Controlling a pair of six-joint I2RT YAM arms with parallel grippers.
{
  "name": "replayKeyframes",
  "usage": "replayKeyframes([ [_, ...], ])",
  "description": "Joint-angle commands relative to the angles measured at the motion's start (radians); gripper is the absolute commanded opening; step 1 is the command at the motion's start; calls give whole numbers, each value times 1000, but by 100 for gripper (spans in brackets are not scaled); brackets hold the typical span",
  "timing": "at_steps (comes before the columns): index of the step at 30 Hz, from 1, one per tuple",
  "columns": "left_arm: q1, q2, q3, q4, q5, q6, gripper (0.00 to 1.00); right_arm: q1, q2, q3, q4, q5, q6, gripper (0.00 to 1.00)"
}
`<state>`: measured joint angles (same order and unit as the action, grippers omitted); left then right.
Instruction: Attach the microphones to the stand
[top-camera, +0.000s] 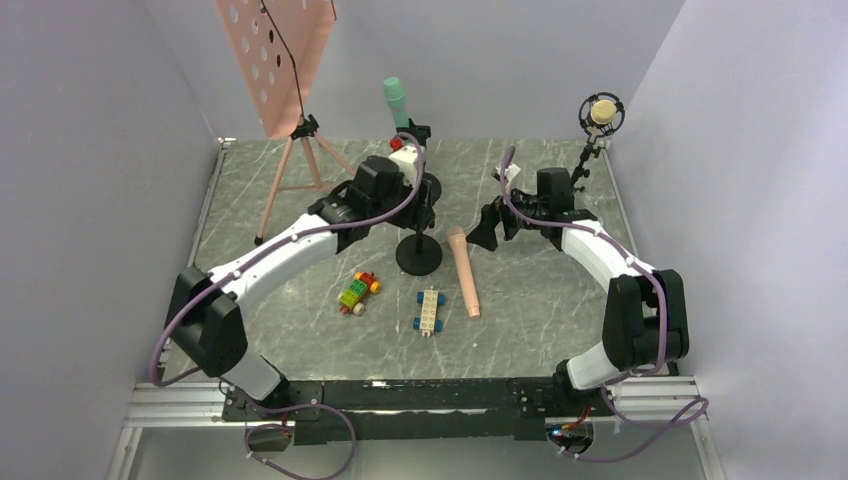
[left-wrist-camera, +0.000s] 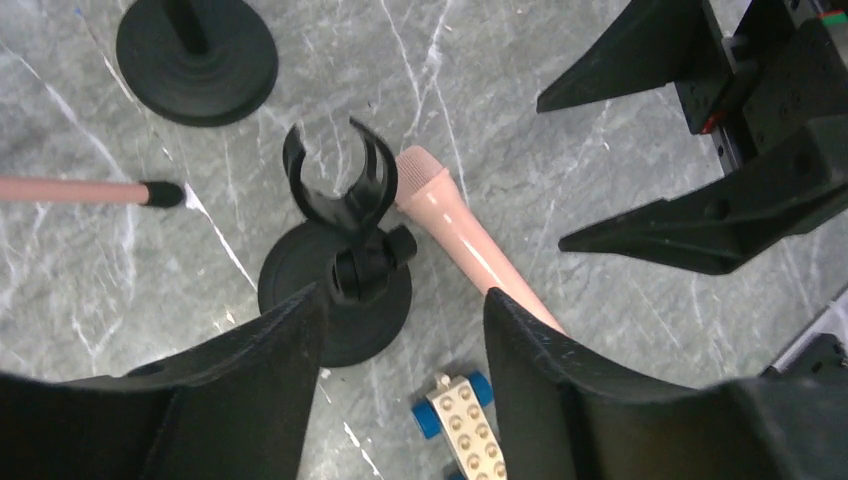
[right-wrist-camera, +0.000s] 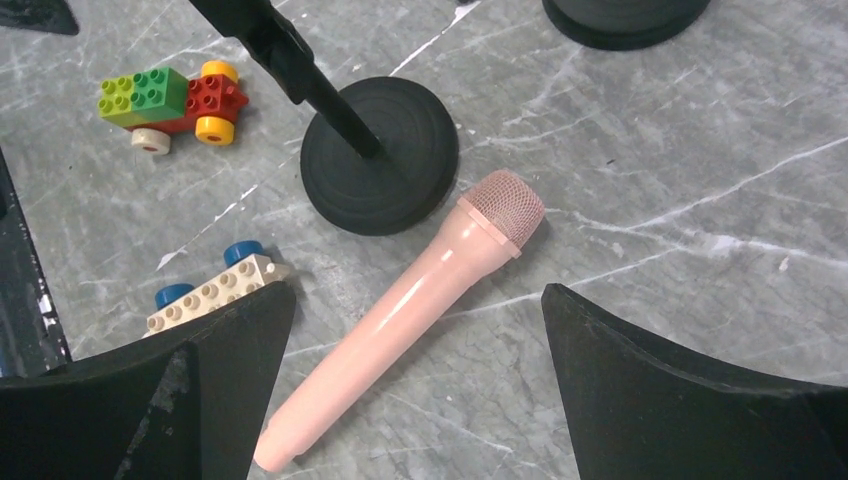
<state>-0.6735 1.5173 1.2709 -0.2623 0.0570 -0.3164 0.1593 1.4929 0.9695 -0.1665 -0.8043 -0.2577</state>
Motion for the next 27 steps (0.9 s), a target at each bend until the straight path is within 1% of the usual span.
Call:
replayKeyframes([
  [1,-21,69,116,-49,-54,26,60,-10,26,41,-14,-42,11,100],
  [3,-37,98,152,-93,-109,46,56,-13,24,38,-16,-51,9,100],
  [8,-52,148,215,-156,-174,83,48,-20,24,41,-23,-63,2,100],
  [13,-55,197,280,-224,-217,116,44,-26,26,41,-24,-70,5,100],
  [14,-55,203,286,-230,-219,122,42,-27,26,41,-25,-71,5,100],
  [15,-56,208,290,-232,-223,127,38,-27,24,41,-24,-72,5,100],
  [18,-56,218,301,-234,-223,141,27,-31,22,40,-25,-77,5,100],
  [22,-54,230,324,-255,-195,177,18,-39,18,41,-24,-93,10,100],
  [24,-54,227,328,-261,-167,214,12,-44,14,41,-25,-96,11,100],
  [27,-48,209,327,-278,-119,320,9,-53,10,41,-28,-108,8,100],
])
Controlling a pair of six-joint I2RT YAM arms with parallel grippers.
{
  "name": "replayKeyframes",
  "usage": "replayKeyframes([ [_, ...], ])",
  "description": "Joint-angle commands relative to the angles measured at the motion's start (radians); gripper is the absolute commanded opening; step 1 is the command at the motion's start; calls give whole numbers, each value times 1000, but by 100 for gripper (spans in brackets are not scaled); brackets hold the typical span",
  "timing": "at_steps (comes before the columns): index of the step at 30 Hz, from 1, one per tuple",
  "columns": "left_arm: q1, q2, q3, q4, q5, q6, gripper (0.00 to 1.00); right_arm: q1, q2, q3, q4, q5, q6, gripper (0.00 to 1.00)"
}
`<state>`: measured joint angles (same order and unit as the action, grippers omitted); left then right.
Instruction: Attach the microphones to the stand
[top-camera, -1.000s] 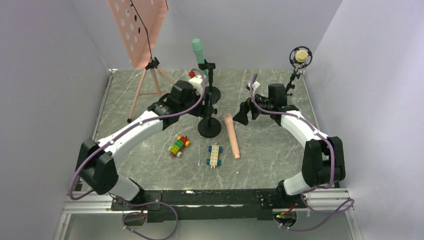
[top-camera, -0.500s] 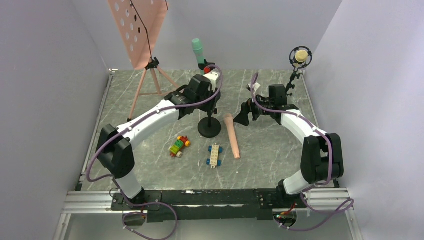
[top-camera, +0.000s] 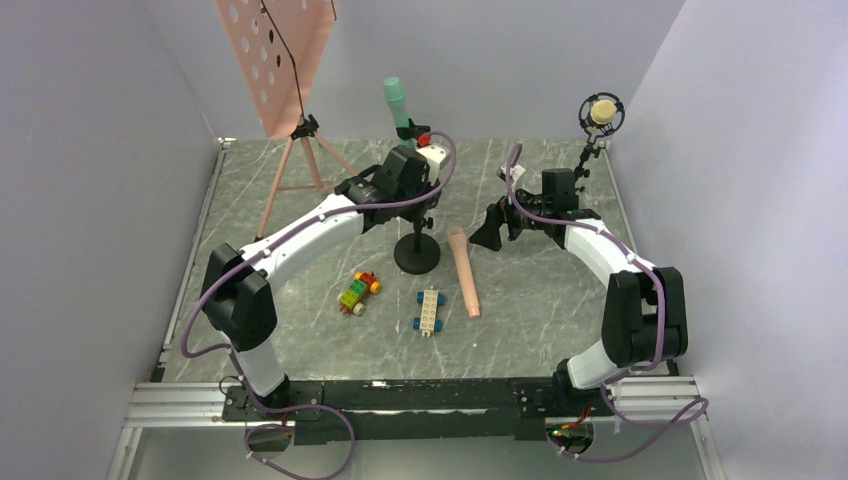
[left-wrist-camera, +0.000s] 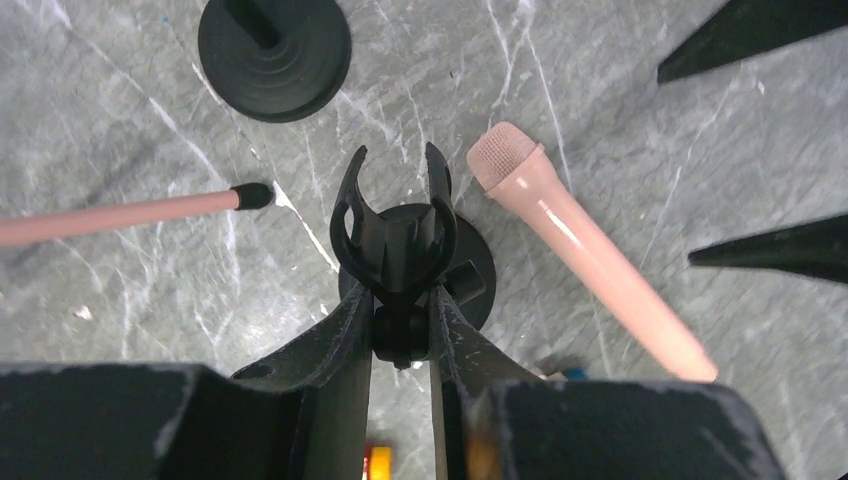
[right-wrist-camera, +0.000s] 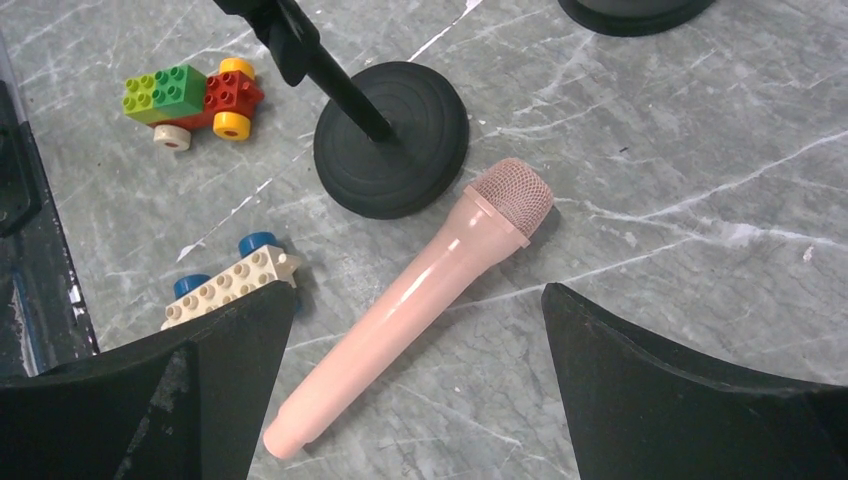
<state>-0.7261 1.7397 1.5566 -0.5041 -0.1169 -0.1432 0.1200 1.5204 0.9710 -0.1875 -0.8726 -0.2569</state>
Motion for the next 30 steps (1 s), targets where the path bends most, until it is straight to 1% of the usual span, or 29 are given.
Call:
replayKeyframes([
  [1,12,-23,36,-40,83,196,8,-16,-17,41,-12,-45,4,100],
  [2,24,-34,31,-49,126,246,7,-17,-17,41,-15,-48,-2,100],
  [6,91,-62,19,-93,376,374,5,-19,-21,50,-57,-84,-58,100],
  [8,122,-79,4,-100,449,419,5,-19,-27,45,-59,-102,-74,100],
  [10,148,-88,-2,-105,503,447,5,-19,-32,42,-62,-113,-84,100],
  [15,194,-62,58,-152,640,485,7,-18,-23,48,-80,-121,-97,100],
  [19,195,-40,72,-189,621,498,10,-13,2,63,-119,-99,-113,100],
  [21,194,-50,49,-174,578,477,21,-6,33,78,-143,-61,-102,100],
  [23,192,-72,21,-142,543,448,34,1,54,86,-145,-25,-82,100],
  [25,193,-94,0,-108,520,420,44,20,67,90,-142,15,-59,100],
  [27,192,-110,-3,-91,506,398,57,39,75,89,-128,56,-22,100],
  [28,192,-115,-1,-88,499,390,72,48,81,90,-122,79,-2,100],
  [30,193,-129,3,-86,488,371,97,57,103,103,-117,103,62,100],
])
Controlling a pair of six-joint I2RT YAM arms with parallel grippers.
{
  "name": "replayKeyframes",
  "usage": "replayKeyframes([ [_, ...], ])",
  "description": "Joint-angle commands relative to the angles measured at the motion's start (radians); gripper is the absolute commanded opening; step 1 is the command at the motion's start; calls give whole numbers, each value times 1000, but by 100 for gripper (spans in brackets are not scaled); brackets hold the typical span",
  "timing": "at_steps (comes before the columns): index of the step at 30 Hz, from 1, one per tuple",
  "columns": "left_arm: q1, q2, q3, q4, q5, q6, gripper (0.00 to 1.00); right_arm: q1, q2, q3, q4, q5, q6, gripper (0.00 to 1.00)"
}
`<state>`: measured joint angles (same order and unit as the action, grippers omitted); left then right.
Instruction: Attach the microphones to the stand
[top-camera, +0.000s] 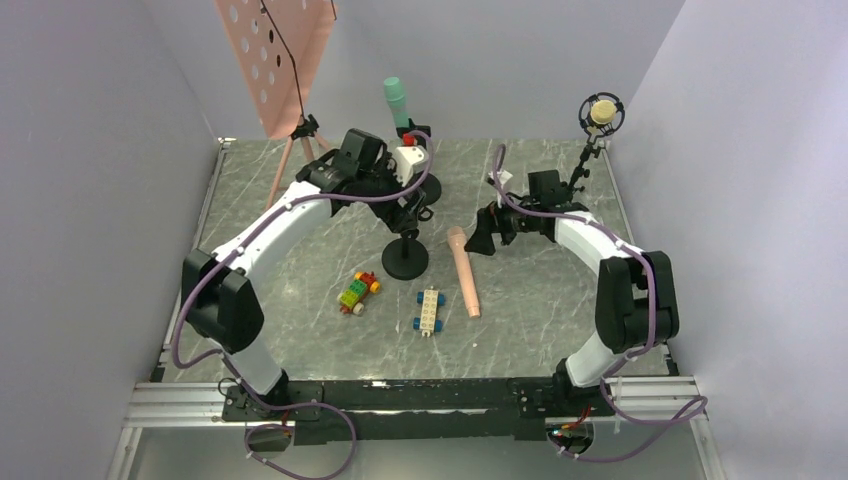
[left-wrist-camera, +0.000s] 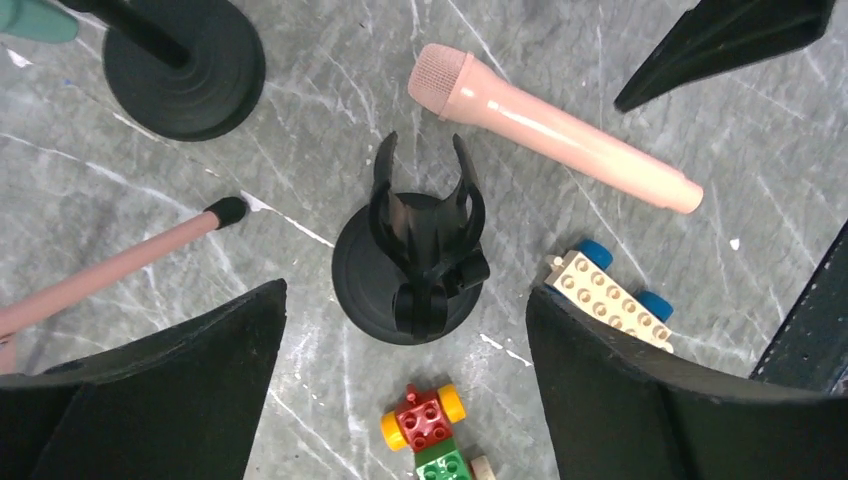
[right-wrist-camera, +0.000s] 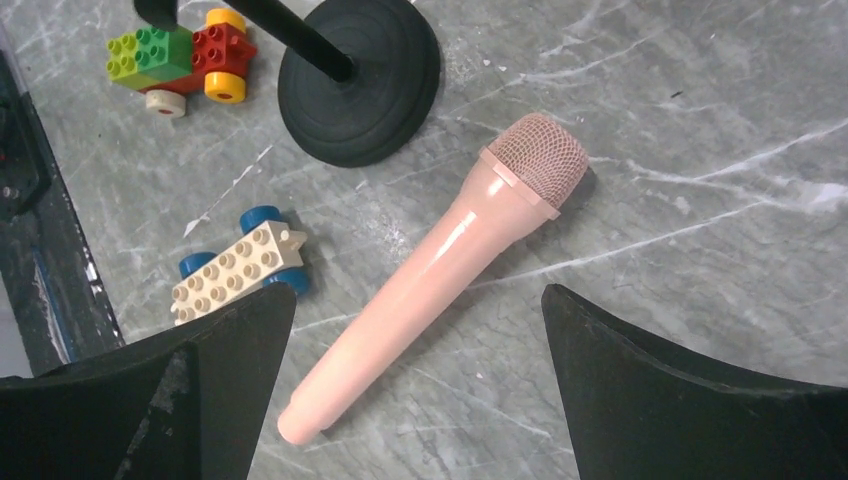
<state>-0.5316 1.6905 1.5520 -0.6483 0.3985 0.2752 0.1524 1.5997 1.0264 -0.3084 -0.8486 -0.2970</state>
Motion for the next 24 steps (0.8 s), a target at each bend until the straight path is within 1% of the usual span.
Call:
replayKeyframes([
  [1,-1,-91,7,64,-44,-52,99,26,38,56,1,93,141,100],
  [4,1,-154,-23,90,-100,-64,99,30,73,73,9,139,273,100],
  [5,2,-199,-42,108,-121,-68,99,30,78,67,23,152,323,100],
  [7,5,-275,-99,148,-156,-74,99,34,76,45,64,211,442,100],
  [9,15,-360,-185,186,-168,-93,99,48,78,39,69,300,532,100],
  [12,44,-475,-312,232,-147,-142,99,80,78,36,60,367,551,100],
  [15,80,-563,-407,235,-120,-183,99,161,69,-3,53,465,543,100],
  [19,105,-656,-516,259,-81,-245,99,265,108,26,-29,737,575,100],
  [21,115,-694,-560,283,-58,-267,99,290,113,28,-22,799,584,100],
  [22,125,-705,-576,293,-47,-305,99,298,108,18,-4,819,588,99],
  [24,141,-719,-594,300,-38,-324,99,312,111,12,4,838,590,99],
])
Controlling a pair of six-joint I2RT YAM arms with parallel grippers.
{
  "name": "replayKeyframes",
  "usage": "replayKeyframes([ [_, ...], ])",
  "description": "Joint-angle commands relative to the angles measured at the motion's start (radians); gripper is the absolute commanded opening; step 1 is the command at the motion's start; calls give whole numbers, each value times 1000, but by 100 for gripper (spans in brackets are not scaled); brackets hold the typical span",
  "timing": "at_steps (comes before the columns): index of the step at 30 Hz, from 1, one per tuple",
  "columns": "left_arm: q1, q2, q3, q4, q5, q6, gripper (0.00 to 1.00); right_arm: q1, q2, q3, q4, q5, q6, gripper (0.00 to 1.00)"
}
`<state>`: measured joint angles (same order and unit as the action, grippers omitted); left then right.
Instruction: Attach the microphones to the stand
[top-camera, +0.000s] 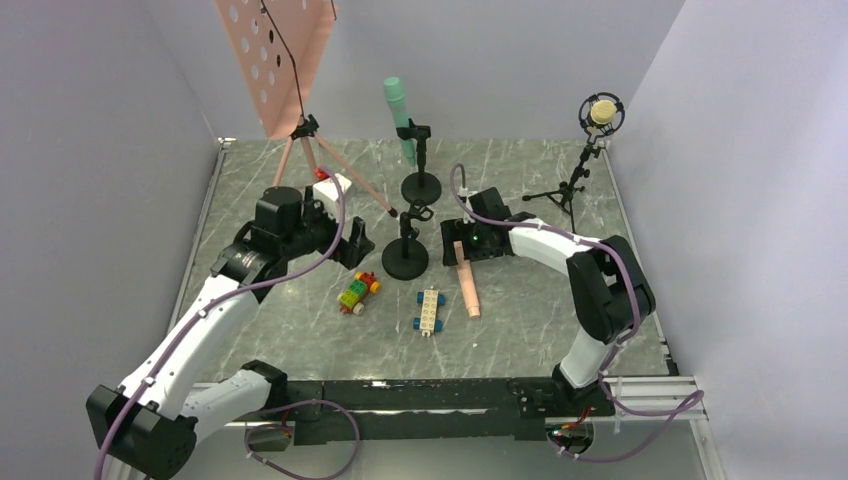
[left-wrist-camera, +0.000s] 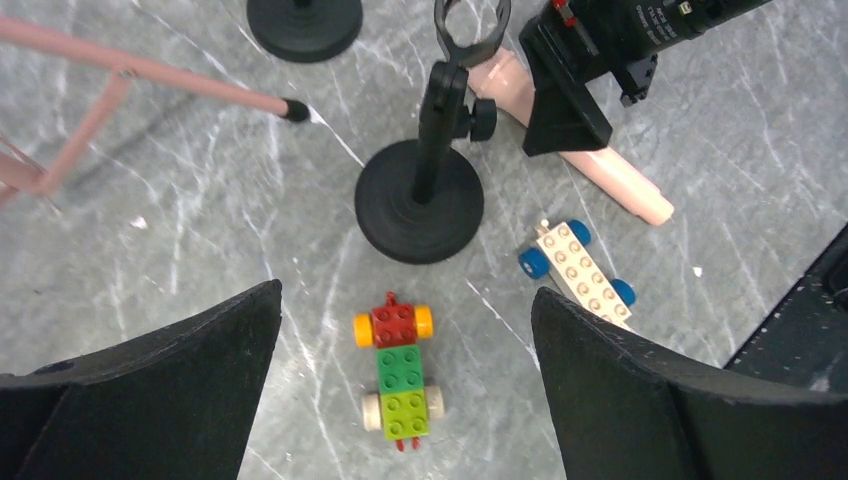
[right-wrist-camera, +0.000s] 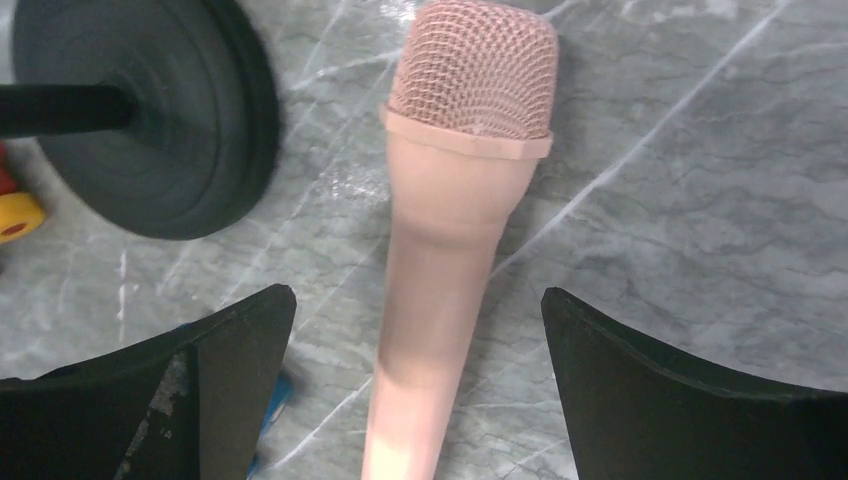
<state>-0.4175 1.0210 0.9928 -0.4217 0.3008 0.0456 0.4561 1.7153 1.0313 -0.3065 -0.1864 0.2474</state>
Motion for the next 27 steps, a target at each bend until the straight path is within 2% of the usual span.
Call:
replayKeyframes([
  [1,33,-53,-38,73,69,-98,99,14,0,7,0,182,46,98],
  [3,40,-55,-42,76,83,-105,99,15,15,5,-2,184,40,93],
  [5,42,-55,-43,78,93,-110,99,12,30,4,-2,184,20,78],
  [7,42,-61,-46,79,97,-119,99,10,34,-2,-1,184,15,71],
  [12,61,-79,-91,143,198,-178,99,6,29,-30,3,184,1,69],
  [20,120,-30,-137,282,350,-395,99,-15,19,-58,12,154,-28,55],
  [27,135,-15,-170,440,433,-556,99,-37,-44,-111,31,106,-52,56],
])
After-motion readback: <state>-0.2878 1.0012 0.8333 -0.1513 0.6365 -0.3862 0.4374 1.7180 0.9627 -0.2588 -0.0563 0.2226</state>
